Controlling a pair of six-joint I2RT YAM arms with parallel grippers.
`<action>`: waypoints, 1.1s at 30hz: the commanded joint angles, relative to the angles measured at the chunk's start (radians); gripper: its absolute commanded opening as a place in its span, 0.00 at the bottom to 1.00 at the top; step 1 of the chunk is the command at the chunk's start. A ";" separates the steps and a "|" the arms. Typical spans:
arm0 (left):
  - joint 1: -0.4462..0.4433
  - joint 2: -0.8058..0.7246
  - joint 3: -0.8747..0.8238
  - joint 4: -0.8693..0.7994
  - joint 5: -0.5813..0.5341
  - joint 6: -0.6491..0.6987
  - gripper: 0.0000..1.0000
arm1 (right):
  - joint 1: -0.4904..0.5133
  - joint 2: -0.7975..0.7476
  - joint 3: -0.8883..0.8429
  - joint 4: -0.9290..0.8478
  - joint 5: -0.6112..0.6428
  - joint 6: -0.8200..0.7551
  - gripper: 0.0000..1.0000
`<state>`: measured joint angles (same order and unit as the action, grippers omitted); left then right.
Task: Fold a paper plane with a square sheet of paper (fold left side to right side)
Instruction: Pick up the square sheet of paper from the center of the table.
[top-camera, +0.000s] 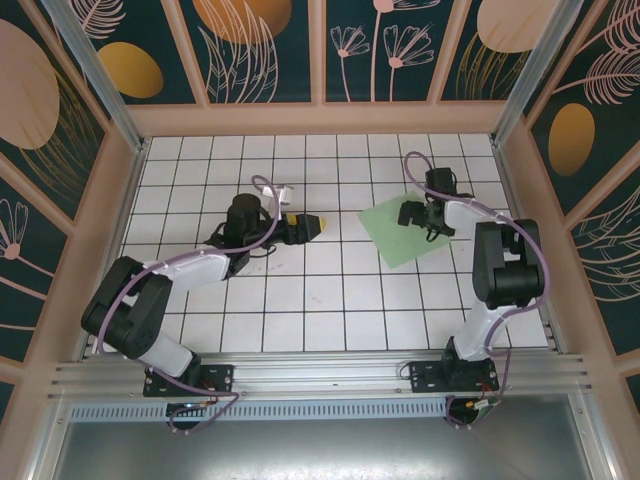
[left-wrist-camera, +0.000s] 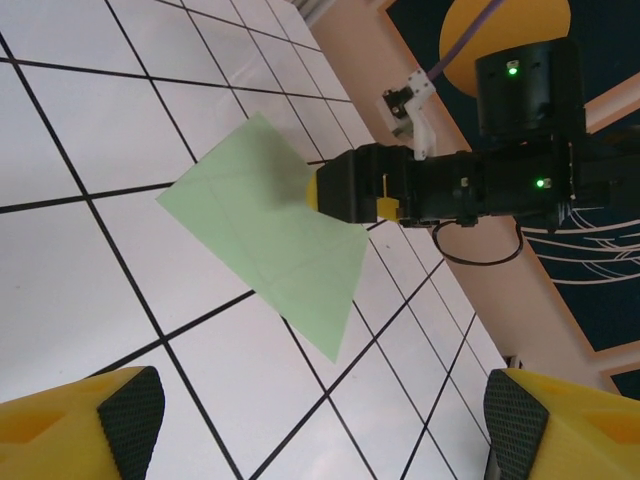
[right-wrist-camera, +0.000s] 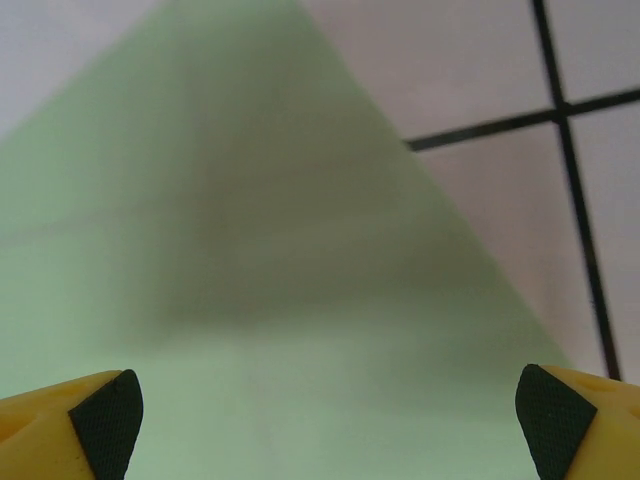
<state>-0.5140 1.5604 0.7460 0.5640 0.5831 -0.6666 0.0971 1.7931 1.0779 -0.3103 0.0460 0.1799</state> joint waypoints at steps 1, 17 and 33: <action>-0.015 0.024 0.041 0.009 -0.016 -0.015 0.85 | -0.015 0.013 0.027 -0.028 0.122 0.049 0.99; -0.020 0.038 0.060 -0.044 -0.034 0.019 0.85 | -0.032 0.041 -0.041 -0.034 -0.011 0.110 0.99; -0.021 0.009 0.056 -0.090 -0.064 0.049 0.85 | 0.148 0.121 0.037 -0.149 0.024 0.084 0.96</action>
<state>-0.5297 1.5913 0.7803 0.4969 0.5350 -0.6476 0.2070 1.8572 1.1084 -0.3660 0.1131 0.2672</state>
